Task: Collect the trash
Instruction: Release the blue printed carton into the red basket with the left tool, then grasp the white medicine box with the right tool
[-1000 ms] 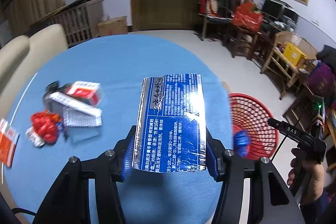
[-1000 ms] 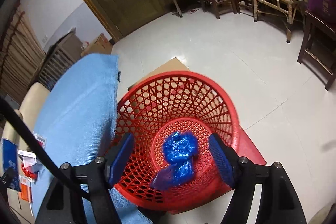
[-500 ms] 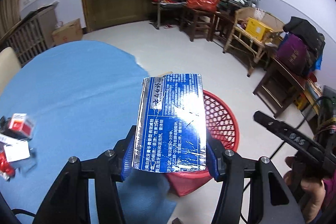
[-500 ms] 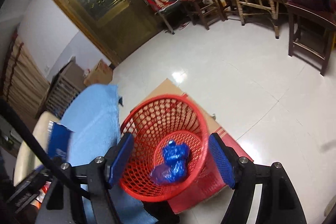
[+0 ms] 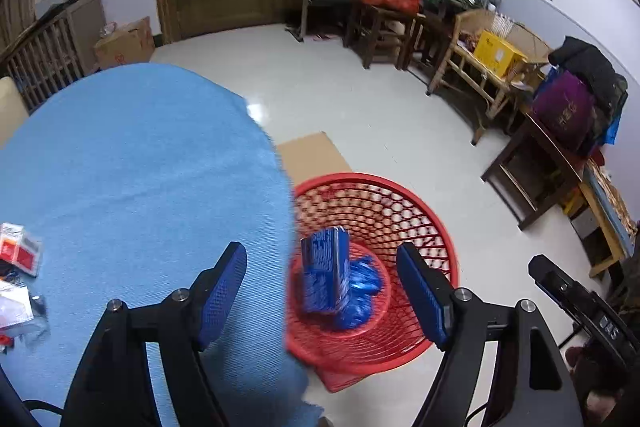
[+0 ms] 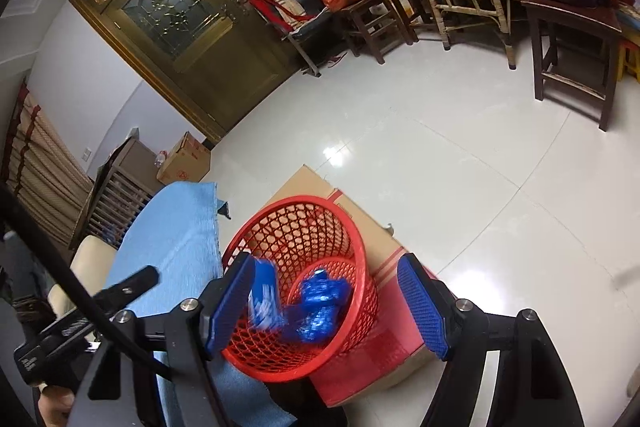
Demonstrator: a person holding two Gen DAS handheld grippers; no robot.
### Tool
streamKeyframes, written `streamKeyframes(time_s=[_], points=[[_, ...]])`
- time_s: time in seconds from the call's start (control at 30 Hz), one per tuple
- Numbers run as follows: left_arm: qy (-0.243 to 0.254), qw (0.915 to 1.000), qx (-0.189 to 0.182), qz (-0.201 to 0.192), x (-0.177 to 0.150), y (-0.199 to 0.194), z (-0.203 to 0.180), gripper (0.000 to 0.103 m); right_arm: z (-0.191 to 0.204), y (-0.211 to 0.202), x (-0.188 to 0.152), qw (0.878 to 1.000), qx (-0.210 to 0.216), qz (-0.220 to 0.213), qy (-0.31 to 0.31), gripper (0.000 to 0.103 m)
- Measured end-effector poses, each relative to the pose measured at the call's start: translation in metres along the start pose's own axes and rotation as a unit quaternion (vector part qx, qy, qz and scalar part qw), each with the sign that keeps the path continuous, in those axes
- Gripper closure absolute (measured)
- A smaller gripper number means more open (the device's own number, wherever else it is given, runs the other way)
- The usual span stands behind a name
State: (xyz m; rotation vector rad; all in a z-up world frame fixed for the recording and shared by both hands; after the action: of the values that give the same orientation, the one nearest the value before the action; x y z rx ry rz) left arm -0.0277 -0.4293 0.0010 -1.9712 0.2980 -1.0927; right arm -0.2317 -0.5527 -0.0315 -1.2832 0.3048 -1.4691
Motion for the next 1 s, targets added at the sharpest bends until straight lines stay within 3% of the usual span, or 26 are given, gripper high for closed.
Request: streamKeyframes(time_s=[0.17, 0.47, 0.7, 1.0], points=[[-0.017, 0.9995, 0.024, -0.015, -0.029, -0.032, 0.036, 0.024, 0.020, 0.008, -0.013, 1.000, 0.013, 0.022, -0.017, 0.026], [-0.107, 0.9907, 0.071, -0.047, -0.097, -0.101, 0.118, 0.024, 0.091, 0.016, -0.058, 0.993, 0.042, 0.062, -0.096, 0.026], [-0.190, 0.9729, 0.107, -0.077, -0.152, -0.148, 0.185, 0.023, 0.165, 0.008, -0.104, 0.978, 0.076, 0.083, -0.176, 0.026], [-0.273, 0.9438, 0.156, -0.103, -0.210, -0.199, 0.253, 0.023, 0.280, -0.005, -0.174, 0.938, 0.136, 0.107, -0.300, 0.026]])
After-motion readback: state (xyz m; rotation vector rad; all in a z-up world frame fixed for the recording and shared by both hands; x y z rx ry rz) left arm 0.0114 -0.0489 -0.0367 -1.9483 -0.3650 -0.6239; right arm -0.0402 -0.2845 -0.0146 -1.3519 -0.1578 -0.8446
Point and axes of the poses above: each gripper's, at about its wrist camera, not at the fingertips, and y roughly the way its jaws point, z to its left, x to its top, the point moved 2 cm from there along y, roughly the way its jaws point, and after that the axes turned 11 degrees about -x, right-handed, at the moved point
